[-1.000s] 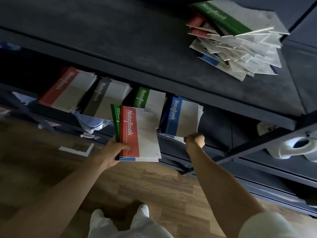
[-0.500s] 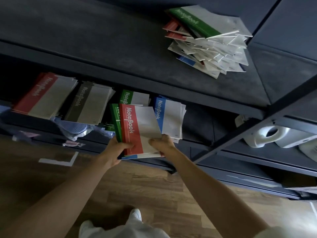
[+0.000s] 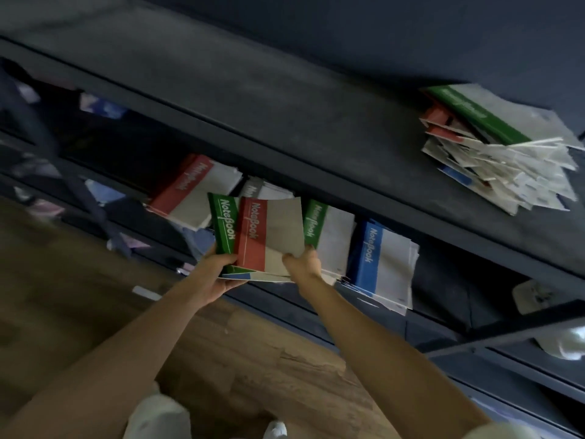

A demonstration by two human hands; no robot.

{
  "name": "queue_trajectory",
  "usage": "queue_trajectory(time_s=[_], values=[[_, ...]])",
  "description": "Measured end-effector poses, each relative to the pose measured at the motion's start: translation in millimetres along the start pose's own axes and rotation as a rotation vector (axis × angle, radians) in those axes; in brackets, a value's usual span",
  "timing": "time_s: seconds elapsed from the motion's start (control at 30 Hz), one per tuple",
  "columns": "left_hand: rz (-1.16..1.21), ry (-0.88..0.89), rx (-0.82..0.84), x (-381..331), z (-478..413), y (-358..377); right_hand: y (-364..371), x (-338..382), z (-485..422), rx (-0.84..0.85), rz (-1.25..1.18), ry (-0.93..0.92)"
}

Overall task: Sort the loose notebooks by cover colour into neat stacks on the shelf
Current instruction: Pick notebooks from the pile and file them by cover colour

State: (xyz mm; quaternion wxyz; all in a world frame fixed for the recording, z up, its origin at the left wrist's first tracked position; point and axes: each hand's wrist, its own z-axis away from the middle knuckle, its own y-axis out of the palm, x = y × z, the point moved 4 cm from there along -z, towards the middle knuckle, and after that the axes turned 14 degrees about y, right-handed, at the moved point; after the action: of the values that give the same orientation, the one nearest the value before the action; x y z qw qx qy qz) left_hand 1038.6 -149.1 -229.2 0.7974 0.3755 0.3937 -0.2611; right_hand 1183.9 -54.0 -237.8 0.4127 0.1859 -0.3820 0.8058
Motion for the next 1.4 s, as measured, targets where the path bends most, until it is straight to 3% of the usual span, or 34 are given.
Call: queue_trajectory(time_s=[0.23,0.43,0.7,0.93,1.17,1.27,1.33,1.4], values=[[-0.052,0.073,-0.017,-90,-56,-114,129,70,4,0.212,-0.051,0.233],[-0.147,0.007,0.009,-145,-94,-191,173,107,-2,-0.171,0.139,0.185],[-0.101,-0.080,-0.013,-169,-113,-239,186,130,-18,-0.355,0.081,0.275],[-0.055,-0.088,-0.013,-178,-130,-251,222,152,-34,-0.233,0.061,0.296],[-0.075,-0.080,0.110,-171,-140,-226,223,150,-27,-0.116,0.154,0.255],[-0.110,-0.099,0.183,-159,-144,-201,207,147,-16,-0.136,0.028,0.245],[-0.150,-0.117,0.226,-149,-146,-180,192,141,-2,-0.053,-0.182,0.329],[-0.184,-0.113,0.277,-138,-145,-156,176,132,3,0.011,-0.235,0.358]])
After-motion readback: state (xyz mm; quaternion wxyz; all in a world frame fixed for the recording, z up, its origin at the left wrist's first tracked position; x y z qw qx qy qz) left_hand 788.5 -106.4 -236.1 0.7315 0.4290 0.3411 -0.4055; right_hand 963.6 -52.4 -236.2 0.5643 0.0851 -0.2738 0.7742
